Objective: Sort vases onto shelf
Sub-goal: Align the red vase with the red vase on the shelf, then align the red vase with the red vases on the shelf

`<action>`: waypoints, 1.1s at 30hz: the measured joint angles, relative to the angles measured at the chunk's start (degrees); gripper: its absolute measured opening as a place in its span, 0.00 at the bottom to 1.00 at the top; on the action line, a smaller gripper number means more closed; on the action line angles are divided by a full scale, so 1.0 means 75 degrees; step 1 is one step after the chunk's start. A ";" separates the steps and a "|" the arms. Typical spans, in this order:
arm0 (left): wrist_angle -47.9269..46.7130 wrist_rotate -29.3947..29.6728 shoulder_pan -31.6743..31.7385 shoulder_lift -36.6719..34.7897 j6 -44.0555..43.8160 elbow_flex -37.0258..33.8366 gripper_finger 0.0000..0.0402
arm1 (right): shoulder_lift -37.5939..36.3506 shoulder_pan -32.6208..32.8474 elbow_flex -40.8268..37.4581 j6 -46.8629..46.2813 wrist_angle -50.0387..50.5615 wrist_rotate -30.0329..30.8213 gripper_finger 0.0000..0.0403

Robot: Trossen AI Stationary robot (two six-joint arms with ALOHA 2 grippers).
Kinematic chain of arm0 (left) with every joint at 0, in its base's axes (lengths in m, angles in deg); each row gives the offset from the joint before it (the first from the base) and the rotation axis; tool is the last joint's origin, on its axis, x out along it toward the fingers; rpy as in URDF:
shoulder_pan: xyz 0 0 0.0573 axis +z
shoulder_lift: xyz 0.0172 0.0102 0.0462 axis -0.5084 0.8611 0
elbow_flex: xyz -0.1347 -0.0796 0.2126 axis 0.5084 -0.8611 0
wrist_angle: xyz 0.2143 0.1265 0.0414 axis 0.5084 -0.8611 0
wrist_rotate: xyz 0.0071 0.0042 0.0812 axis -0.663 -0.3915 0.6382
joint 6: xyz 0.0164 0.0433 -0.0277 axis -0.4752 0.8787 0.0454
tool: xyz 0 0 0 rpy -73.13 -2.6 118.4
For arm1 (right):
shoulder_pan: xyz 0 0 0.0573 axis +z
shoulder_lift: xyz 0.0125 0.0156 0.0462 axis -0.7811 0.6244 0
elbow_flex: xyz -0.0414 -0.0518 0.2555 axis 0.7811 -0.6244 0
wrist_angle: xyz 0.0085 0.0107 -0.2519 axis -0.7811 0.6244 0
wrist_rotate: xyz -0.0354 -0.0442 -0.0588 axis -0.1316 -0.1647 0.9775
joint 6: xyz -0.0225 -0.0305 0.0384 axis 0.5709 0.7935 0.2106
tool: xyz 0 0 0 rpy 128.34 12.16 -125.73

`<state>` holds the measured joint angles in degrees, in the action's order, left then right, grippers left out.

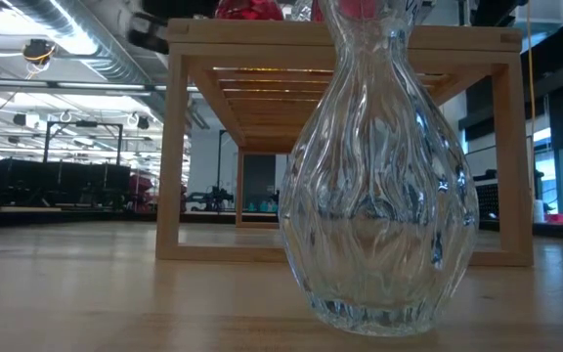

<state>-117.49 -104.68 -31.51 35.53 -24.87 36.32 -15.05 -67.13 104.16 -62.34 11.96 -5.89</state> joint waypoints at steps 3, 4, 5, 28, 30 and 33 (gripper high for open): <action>-0.1036 0.0030 -0.0025 -0.0501 -0.0311 0.0001 0.00 | -0.0001 0.0000 0.0000 0.0040 0.0001 0.0000 0.22; -0.1404 0.0013 -0.0088 -0.0687 -0.0474 0.0003 0.00 | -0.0002 0.0000 0.0000 0.0086 0.0002 0.0000 0.22; -0.1649 0.0016 -0.0196 -0.0840 -0.0668 0.0003 0.00 | -0.0002 0.0000 0.0000 0.0153 0.0000 0.0002 0.22; -0.2844 0.0526 -0.4619 -0.1226 -0.4343 -0.0350 0.38 | 0.0001 0.0000 0.0000 0.0585 -0.0874 0.0006 0.22; -0.2491 0.0470 -0.4786 -0.1223 -0.4645 -0.0687 0.40 | 0.0001 0.0000 0.0000 0.0586 -0.0874 0.0006 0.22; -0.1957 0.0353 -0.4951 -0.1223 -0.5019 -0.1208 0.40 | 0.0001 0.0000 0.0000 0.0586 -0.0875 0.0006 0.22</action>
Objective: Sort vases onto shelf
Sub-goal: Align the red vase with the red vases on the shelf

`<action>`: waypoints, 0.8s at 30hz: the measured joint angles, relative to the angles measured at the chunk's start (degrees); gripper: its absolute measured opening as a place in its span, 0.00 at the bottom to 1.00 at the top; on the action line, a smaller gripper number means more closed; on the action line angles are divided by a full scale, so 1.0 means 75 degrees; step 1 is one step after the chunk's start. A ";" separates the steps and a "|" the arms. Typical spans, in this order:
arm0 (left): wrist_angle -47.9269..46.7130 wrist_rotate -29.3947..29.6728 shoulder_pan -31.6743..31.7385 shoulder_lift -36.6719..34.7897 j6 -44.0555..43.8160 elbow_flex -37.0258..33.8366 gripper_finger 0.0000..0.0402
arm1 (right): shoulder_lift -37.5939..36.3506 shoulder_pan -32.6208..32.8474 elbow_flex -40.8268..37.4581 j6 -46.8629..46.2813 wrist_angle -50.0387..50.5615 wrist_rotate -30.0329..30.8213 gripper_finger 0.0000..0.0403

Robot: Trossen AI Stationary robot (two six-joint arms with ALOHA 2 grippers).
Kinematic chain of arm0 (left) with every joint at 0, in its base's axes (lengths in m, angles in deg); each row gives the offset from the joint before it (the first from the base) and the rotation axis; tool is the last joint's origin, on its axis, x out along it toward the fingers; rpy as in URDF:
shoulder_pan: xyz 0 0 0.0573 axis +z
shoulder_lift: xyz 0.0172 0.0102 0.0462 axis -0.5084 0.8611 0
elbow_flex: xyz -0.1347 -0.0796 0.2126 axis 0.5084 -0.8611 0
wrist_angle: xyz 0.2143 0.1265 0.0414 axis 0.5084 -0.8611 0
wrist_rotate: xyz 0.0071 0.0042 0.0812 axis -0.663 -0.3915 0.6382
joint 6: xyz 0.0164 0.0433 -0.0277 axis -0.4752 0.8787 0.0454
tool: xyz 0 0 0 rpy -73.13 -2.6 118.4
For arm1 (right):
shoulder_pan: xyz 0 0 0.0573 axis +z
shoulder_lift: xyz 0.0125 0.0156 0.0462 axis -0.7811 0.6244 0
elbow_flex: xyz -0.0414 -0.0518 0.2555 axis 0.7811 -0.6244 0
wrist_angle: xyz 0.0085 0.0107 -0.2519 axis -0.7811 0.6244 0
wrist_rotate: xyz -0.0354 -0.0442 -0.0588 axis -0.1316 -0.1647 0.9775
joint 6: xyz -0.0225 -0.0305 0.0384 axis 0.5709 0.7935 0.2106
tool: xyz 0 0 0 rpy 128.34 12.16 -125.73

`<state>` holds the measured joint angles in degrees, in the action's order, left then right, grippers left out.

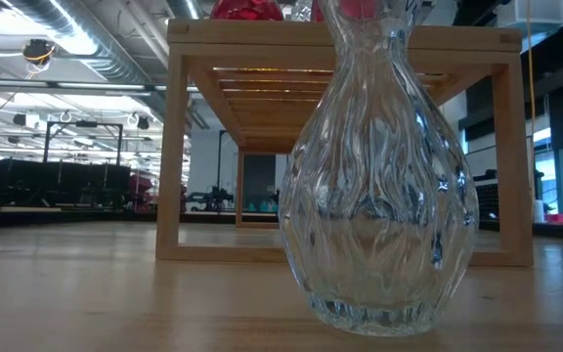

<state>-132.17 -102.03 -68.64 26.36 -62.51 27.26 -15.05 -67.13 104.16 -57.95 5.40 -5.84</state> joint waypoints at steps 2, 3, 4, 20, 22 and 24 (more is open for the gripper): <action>0.0380 -0.0021 -0.0072 0.0000 -0.0170 -0.0277 0.40 | 0.0000 0.0000 0.0000 -0.0001 0.0001 -0.0003 0.22; 0.0512 -0.0021 -0.0101 0.0000 -0.0245 -0.0403 0.40 | 0.0000 0.0000 0.0000 -0.0001 0.0001 -0.0001 0.22; 0.0615 -0.0020 -0.0122 0.0000 -0.0338 -0.0523 0.40 | 0.0000 0.0000 0.0000 -0.0002 0.0006 -0.0003 0.22; 0.1957 -0.0285 -0.0374 -0.0020 -0.1002 -0.2091 0.36 | 0.0000 0.0000 0.0003 0.0000 0.0050 -0.0003 0.22; 0.2091 -0.0284 -0.0326 -0.0029 -0.0977 -0.2161 0.30 | 0.0000 0.0000 0.0003 0.0000 0.0050 -0.0003 0.22; 0.2226 -0.0331 -0.0255 -0.0033 -0.0814 -0.2188 0.21 | 0.0000 0.0000 0.0003 0.0000 0.0046 -0.0003 0.22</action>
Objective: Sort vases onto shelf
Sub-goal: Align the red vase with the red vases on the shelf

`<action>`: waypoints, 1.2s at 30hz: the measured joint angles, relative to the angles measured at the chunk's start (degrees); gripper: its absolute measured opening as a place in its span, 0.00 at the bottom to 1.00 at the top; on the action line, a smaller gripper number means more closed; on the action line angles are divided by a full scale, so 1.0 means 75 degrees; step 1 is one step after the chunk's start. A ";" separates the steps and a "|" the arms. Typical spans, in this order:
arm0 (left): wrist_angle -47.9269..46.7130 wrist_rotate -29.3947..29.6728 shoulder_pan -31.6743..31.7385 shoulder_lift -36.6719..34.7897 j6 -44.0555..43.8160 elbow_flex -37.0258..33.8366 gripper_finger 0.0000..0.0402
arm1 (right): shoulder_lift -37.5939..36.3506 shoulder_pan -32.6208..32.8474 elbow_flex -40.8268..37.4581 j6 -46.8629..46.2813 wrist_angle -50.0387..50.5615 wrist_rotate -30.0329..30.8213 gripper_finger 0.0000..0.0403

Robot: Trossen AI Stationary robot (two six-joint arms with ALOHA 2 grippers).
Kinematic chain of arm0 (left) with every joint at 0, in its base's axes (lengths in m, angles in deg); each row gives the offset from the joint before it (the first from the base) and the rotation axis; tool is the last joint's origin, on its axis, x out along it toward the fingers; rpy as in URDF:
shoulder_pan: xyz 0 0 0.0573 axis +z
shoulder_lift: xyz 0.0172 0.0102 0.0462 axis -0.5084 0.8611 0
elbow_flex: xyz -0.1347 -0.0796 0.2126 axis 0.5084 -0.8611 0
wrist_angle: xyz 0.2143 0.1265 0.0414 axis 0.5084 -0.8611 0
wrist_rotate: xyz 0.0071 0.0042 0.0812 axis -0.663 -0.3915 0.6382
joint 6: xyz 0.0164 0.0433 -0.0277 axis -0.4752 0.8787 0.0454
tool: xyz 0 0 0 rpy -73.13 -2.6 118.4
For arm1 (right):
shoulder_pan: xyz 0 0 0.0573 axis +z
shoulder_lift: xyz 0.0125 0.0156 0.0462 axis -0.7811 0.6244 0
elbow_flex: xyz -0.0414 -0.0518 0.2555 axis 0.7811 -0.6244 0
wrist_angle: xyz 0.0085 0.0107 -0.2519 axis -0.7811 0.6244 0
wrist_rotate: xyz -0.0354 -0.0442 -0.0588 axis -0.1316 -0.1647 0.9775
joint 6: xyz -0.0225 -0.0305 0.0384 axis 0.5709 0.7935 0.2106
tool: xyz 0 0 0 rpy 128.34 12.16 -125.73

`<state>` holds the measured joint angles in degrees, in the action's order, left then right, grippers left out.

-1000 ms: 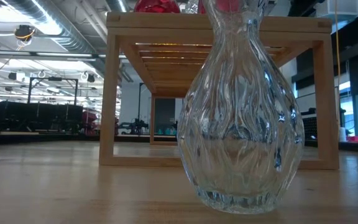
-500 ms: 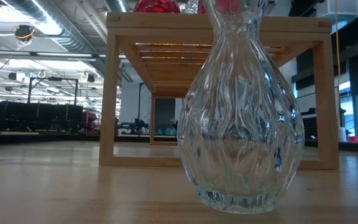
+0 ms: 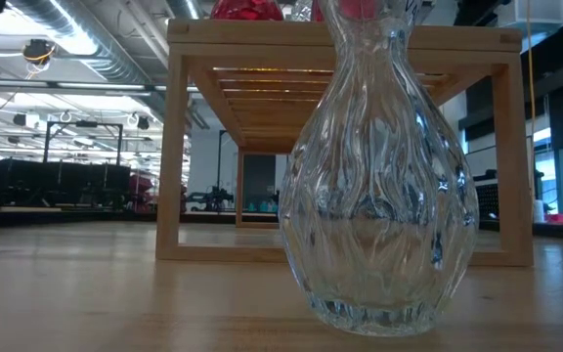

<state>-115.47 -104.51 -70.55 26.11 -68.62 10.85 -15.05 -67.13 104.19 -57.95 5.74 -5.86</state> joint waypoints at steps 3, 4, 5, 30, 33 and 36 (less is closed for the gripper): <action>0.0038 -0.0128 0.0166 -0.0066 0.0108 -0.0018 0.07 | 0.0000 0.0000 0.0000 0.0000 -0.0093 0.0000 0.22; 0.0043 -0.0121 0.0220 -0.0119 0.0184 -0.0024 0.07 | 0.0000 0.0000 0.0000 0.0000 -0.0176 0.0000 0.22; 0.0033 -0.0115 0.0286 -0.0207 0.0247 -0.0038 0.07 | 0.0000 0.0000 0.0000 0.0001 -0.0278 -0.0003 0.22; -0.3909 0.1635 0.3447 0.0619 0.3655 0.8661 0.07 | 0.2439 0.0104 0.1419 -0.0950 -0.8755 -0.5550 0.39; -0.3895 0.1423 0.3873 0.1195 0.4502 0.9509 0.07 | 0.3196 0.0327 0.2463 -0.1086 -0.8515 -0.6162 0.52; -0.3769 0.1347 0.4326 0.1529 0.5140 0.9973 0.07 | 0.3912 0.0625 0.3832 -0.0515 -0.7300 -0.6217 0.64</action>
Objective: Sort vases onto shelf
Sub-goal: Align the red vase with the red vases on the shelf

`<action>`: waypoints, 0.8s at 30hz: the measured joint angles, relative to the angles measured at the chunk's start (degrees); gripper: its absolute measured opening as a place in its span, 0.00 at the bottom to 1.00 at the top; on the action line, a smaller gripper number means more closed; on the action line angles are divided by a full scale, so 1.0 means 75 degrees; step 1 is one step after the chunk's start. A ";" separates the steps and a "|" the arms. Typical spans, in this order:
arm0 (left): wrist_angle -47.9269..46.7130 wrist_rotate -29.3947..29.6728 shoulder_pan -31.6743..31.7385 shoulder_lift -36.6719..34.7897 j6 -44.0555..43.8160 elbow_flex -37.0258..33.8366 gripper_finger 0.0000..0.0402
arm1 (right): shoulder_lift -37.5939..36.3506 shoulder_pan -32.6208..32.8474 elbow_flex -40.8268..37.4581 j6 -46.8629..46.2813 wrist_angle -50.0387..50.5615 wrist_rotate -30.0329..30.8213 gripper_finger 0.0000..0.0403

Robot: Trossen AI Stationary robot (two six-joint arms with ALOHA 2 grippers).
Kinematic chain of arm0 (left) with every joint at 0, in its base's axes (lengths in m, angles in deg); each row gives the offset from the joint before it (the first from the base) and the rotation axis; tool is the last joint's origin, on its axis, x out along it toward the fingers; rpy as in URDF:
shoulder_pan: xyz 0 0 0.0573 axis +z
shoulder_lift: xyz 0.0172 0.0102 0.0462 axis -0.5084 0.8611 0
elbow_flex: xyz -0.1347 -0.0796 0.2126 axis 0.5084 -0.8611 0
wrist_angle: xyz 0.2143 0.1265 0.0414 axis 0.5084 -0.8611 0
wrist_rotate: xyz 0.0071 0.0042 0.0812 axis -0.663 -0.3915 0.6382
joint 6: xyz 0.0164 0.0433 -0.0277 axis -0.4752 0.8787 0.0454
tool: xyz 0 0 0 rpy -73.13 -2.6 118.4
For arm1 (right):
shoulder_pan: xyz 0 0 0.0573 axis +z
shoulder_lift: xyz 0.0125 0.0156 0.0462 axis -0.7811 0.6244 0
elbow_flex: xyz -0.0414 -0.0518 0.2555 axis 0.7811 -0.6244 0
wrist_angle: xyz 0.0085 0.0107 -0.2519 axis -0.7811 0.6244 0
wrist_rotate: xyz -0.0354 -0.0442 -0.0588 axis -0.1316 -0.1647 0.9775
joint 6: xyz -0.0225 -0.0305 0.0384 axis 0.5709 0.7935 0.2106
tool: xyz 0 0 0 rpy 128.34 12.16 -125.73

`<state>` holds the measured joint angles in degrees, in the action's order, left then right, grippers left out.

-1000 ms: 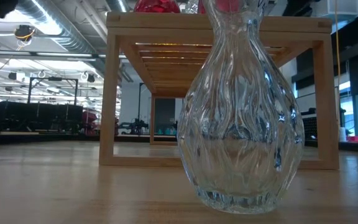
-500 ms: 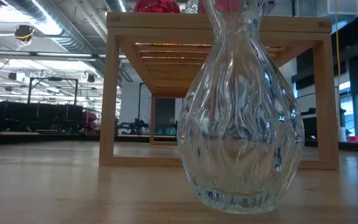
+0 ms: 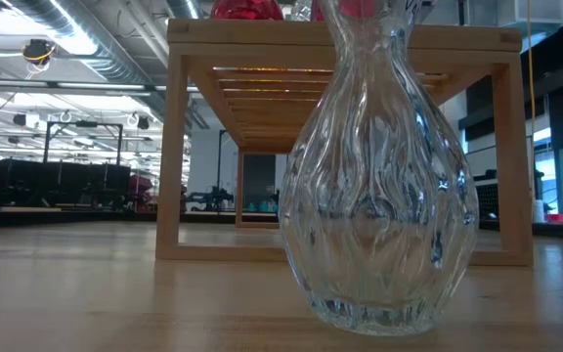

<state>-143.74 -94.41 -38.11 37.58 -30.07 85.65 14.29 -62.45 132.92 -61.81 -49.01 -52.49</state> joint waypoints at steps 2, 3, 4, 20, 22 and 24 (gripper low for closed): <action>0.0209 -0.0129 0.0288 -0.0003 0.0274 -0.0169 0.06 | 0.0453 0.0169 0.1103 0.0883 0.1482 0.0488 0.70; 0.0175 -0.0140 0.0414 0.0026 0.0392 -0.0174 0.06 | 0.0679 0.0261 0.1680 0.1414 0.2337 0.0979 0.71; 0.0138 -0.0140 0.0511 0.0079 0.0504 -0.0175 0.06 | 0.0910 0.0366 0.2273 0.1901 0.3202 0.1578 0.72; 0.1069 -0.0383 0.0990 0.0507 0.1346 -0.0114 0.05 | 0.1934 0.1004 0.2906 0.3327 0.5354 0.3770 0.73; 0.1302 -0.0454 0.0990 0.0540 0.1396 -0.0116 0.05 | 0.2006 0.1070 0.2925 0.3521 0.5361 0.3743 0.73; 0.1519 -0.0535 0.0990 0.0558 0.1402 -0.0116 0.05 | 0.2070 0.1154 0.2926 0.3706 0.5359 0.3703 0.74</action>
<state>-132.34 -98.42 -30.68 41.76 -19.56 84.77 29.82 -53.80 154.87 -34.02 -8.82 -24.72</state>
